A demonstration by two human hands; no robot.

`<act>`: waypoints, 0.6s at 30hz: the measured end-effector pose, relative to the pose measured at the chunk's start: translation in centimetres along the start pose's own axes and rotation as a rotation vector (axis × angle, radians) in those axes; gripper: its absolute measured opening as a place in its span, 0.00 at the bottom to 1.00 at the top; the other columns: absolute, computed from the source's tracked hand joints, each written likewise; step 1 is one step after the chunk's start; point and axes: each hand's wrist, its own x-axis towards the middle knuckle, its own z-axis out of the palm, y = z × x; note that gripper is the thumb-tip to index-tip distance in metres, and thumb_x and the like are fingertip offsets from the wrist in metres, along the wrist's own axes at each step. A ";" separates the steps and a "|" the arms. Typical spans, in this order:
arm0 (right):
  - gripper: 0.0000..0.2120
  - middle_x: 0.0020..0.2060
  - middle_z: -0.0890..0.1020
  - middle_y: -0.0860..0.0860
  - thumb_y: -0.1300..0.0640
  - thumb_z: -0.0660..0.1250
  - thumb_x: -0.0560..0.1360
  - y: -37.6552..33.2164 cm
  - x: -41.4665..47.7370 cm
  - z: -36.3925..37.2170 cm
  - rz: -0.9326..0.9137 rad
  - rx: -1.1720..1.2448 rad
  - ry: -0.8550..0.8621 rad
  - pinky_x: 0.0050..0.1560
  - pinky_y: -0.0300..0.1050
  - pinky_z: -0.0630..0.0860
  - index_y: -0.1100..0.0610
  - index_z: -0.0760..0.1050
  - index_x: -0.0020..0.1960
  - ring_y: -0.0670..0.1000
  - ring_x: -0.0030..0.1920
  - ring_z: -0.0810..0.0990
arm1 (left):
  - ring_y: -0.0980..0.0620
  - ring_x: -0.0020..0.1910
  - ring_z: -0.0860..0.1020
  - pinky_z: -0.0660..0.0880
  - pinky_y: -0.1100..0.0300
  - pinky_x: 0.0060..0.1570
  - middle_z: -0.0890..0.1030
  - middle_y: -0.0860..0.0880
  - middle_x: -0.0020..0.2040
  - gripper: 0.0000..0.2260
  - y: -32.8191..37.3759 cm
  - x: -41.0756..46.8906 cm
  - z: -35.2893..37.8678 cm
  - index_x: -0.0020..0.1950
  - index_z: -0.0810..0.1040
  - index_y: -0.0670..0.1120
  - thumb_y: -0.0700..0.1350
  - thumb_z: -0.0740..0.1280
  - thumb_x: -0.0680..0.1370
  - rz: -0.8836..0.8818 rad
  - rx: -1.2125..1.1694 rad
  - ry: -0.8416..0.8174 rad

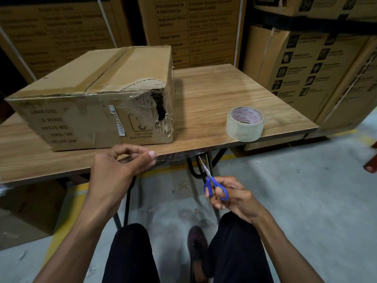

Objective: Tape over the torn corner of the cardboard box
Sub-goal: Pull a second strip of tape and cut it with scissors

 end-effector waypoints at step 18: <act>0.20 0.30 0.74 0.51 0.54 0.72 0.69 -0.9 2.2 -0.3 -0.070 -0.020 0.077 0.29 0.44 0.53 0.73 0.73 0.41 0.43 0.24 0.65 | 0.46 0.45 0.88 0.83 0.65 0.47 0.83 0.31 0.51 0.13 0.2 0.1 -0.3 0.47 0.85 0.36 0.42 0.78 0.67 -0.007 -0.019 -0.011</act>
